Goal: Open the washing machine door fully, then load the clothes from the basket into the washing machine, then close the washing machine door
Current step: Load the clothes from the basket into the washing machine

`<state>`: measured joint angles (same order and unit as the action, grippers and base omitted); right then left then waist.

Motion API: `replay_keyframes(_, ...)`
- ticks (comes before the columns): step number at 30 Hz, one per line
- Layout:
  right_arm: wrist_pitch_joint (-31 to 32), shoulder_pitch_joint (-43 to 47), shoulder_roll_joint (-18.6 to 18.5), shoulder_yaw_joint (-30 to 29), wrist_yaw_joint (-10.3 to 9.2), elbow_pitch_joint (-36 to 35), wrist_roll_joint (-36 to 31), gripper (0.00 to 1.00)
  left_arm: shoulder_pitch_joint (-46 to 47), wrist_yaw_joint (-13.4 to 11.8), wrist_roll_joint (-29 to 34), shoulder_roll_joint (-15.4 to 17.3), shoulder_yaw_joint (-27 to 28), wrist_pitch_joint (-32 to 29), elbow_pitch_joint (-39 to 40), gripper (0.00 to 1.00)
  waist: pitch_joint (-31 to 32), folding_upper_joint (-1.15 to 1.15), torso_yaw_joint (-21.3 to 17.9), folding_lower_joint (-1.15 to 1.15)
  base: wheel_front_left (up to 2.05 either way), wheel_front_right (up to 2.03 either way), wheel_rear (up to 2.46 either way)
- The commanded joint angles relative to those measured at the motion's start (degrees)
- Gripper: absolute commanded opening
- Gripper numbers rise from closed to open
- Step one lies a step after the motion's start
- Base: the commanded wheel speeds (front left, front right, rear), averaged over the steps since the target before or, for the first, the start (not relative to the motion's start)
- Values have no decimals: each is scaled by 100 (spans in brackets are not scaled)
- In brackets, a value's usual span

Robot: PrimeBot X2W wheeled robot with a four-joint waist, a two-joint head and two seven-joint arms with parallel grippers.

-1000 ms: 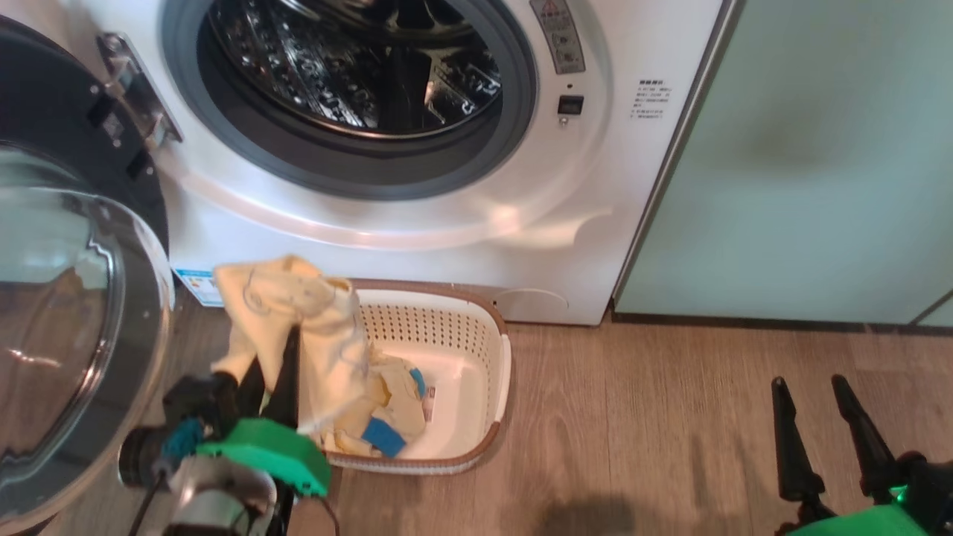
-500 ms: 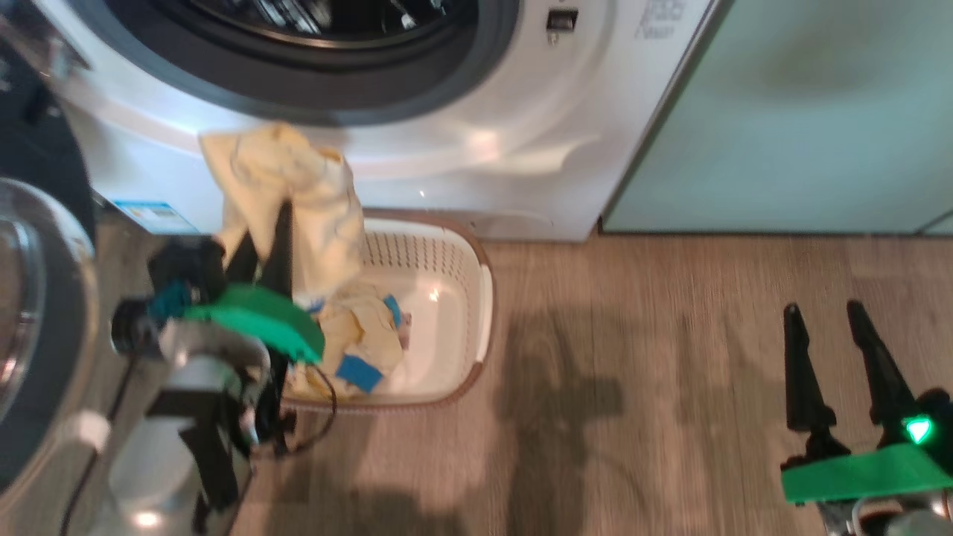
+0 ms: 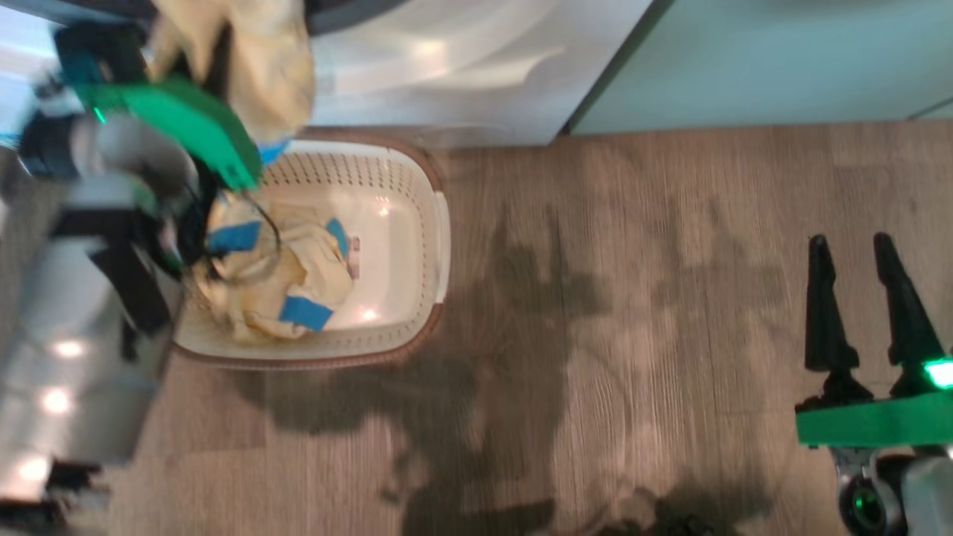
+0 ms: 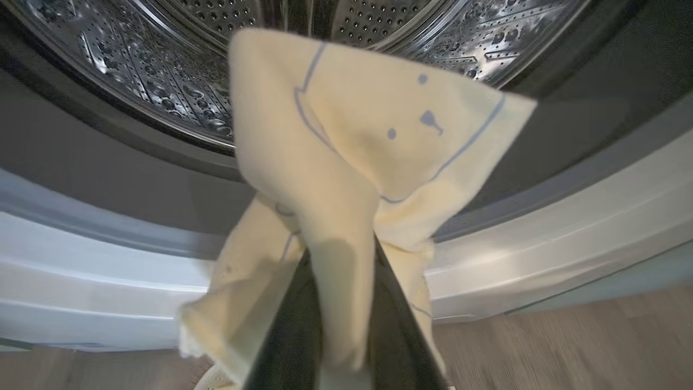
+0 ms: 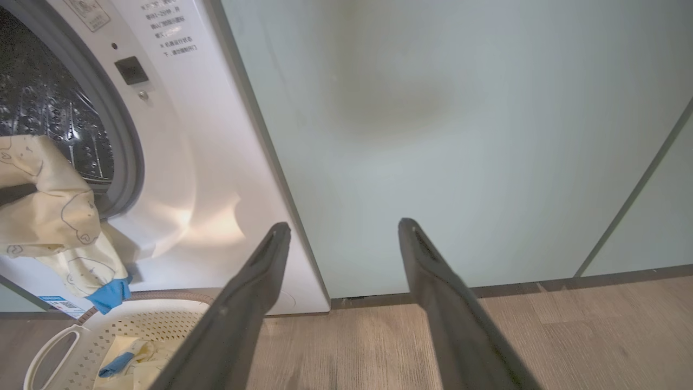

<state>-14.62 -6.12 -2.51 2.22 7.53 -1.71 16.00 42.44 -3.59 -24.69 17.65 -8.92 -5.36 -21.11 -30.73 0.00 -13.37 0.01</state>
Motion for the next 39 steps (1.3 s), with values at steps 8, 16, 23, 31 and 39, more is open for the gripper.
replay_keyframes(8,-38,-334,-37,266,-4,-156,256,100,1597,92,-101,668,188,-1240,-187,0,-532,0,-309,-1,0,0,0)
replay_keyframes(16,-38,-490,-37,449,-4,-112,463,100,2549,86,-1,1022,199,-1639,-476,0,-820,0,-566,-1,0,0,0)
replay_keyframes(23,-38,-564,-37,576,-4,-60,625,100,3199,129,250,1349,207,-1142,-839,0,-984,0,-841,-1,0,0,0)
replay_keyframes(31,-38,-649,-37,624,-4,-35,774,100,3873,187,570,1440,117,50,-1093,0,-1146,0,-1008,-1,0,0,0)
replay_keyframes(39,-38,-683,-37,590,-4,-37,828,100,4134,172,705,1447,51,779,-1596,0,-1258,0,-1035,-1,0,0,0)
